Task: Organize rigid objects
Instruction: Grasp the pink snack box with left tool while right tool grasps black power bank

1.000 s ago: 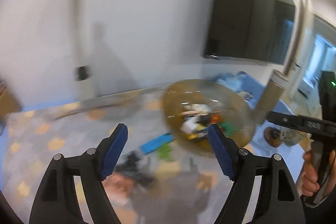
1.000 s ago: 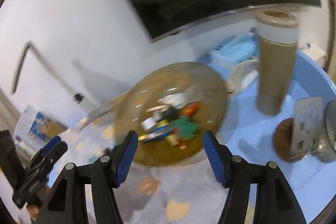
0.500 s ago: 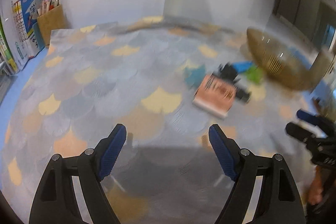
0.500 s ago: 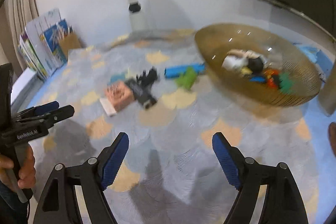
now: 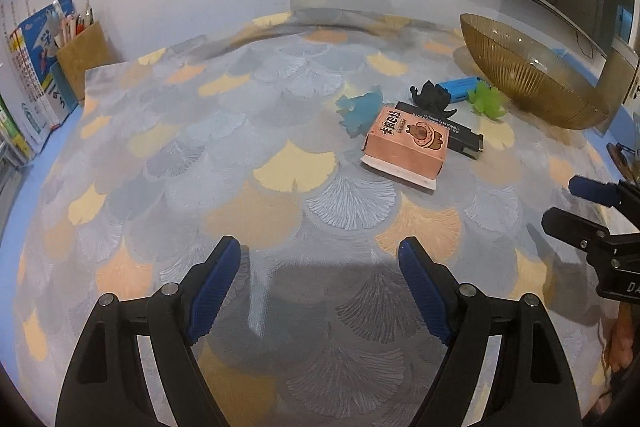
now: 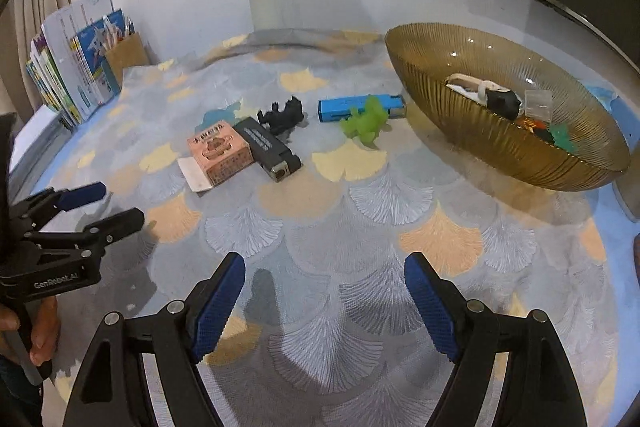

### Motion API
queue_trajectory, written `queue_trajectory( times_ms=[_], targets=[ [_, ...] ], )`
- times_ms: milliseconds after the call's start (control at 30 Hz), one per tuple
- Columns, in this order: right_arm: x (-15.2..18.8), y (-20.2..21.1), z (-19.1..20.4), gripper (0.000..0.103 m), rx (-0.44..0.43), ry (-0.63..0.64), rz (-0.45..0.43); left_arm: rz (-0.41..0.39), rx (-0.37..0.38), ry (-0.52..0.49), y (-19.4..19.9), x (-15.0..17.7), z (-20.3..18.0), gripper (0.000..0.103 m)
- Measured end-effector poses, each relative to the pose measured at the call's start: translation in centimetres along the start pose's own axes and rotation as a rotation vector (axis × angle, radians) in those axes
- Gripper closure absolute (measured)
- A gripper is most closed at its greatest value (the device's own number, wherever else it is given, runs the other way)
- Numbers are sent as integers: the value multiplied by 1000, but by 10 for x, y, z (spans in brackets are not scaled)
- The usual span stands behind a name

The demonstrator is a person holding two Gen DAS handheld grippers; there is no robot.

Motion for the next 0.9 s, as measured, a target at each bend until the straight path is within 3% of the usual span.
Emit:
queue_trajectory(
  times_ms=[67,167,300,400,500,667,767,900],
  targets=[
    [4,0,-1,22,-57,-43,39,29,46,21,1,-1,-3,23],
    [1,9,2,22,-138,-79,98,87,173,86,3,-5,-18,23],
    [-23,16,-2,22,-28,30,156,152,258,123,-9,-19,-48,23],
    [-38,6,-10,24,-14,75,148,159,236,139,-26,-30,-60,23],
    [-45,-13,-8,41,-55,131,137,162,202,173,-44,-40,-65,24],
    [-58,-39,1,42,-118,192,70,127,180,215,-55,-54,-67,25],
    [-65,-57,3,42,-121,216,51,102,140,180,-58,-56,-66,35],
    [-70,-75,7,59,-112,239,53,89,134,126,-61,-58,-64,39]
  ],
)
Point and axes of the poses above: each gripper's, at about its wrist camera, not at the fingertips, and y roughly against the way its jaws point, z to its left, x to its underside, the point moved 7 cm from there along -y, roughly the way its jaws point, and after that the axes turned 15 degrees about y, right-handed, at the moved point
